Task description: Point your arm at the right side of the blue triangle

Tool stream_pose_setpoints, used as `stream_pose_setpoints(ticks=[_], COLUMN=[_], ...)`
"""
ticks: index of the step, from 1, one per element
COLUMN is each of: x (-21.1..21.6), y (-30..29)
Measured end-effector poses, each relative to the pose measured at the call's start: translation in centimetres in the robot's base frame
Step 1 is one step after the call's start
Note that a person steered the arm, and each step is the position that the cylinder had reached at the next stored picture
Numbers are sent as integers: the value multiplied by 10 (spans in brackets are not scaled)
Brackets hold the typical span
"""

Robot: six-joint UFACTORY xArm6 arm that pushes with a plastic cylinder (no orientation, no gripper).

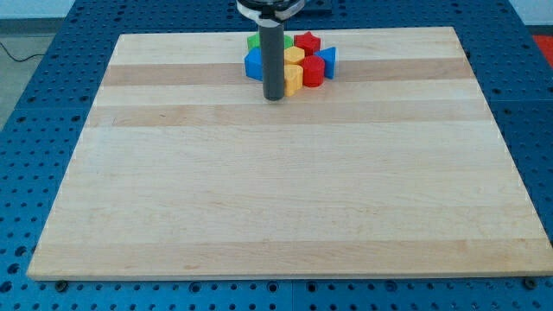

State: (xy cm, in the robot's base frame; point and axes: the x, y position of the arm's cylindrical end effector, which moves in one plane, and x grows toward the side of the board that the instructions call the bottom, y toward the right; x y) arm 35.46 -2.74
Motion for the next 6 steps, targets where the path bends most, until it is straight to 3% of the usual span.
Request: stream_pose_setpoints(ticks=[1,2,3,4,5,6], x=[38,46,19,-42,-103,-132], y=[17,91,163,195,188,151])
